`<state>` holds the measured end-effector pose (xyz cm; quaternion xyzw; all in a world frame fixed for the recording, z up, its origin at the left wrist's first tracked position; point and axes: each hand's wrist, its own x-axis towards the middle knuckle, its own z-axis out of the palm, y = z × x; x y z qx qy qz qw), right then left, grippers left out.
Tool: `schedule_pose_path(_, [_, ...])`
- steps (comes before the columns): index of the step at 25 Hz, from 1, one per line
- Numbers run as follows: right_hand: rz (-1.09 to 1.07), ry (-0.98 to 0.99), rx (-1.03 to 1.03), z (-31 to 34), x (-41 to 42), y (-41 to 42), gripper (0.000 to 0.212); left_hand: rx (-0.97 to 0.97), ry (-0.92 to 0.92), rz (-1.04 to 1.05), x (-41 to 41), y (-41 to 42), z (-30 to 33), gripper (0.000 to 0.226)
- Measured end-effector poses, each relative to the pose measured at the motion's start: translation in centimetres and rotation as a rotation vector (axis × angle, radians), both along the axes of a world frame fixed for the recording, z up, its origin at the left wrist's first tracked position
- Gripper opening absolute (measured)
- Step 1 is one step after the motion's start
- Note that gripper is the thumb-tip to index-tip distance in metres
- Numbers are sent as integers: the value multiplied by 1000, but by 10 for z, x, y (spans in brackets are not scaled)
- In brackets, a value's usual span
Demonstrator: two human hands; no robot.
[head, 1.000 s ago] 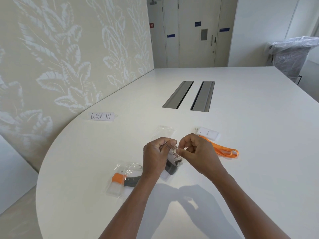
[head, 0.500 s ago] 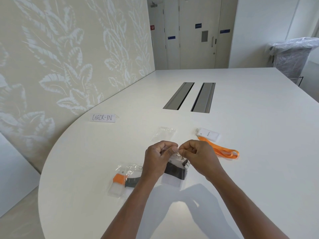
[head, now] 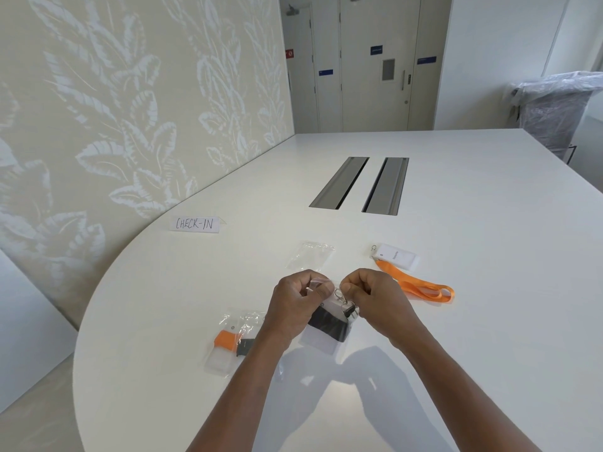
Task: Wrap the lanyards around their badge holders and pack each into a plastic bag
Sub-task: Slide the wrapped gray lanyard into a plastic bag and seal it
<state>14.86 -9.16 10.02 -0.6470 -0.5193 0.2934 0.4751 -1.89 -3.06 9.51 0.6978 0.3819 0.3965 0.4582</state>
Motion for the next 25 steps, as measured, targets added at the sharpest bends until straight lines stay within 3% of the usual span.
schedule_pose_path(5, [48, -27, 1, 3, 1, -3, 15, 18, 1, -15, 1, -1, -2, 9])
schedule_pose_path(12, [30, -30, 20, 9, 3, -2, 13, -113, -115, -53, 2, -3, -5, 17])
schedule_pose_path(18, [63, 8, 8, 8, 0, -6, 13, -57, -116, -54, -1, -3, -5, 19])
schedule_pose_path(25, [46, 111, -31, 9, 10, -6, 7, 16, -129, 143, -2, 1, -7, 24])
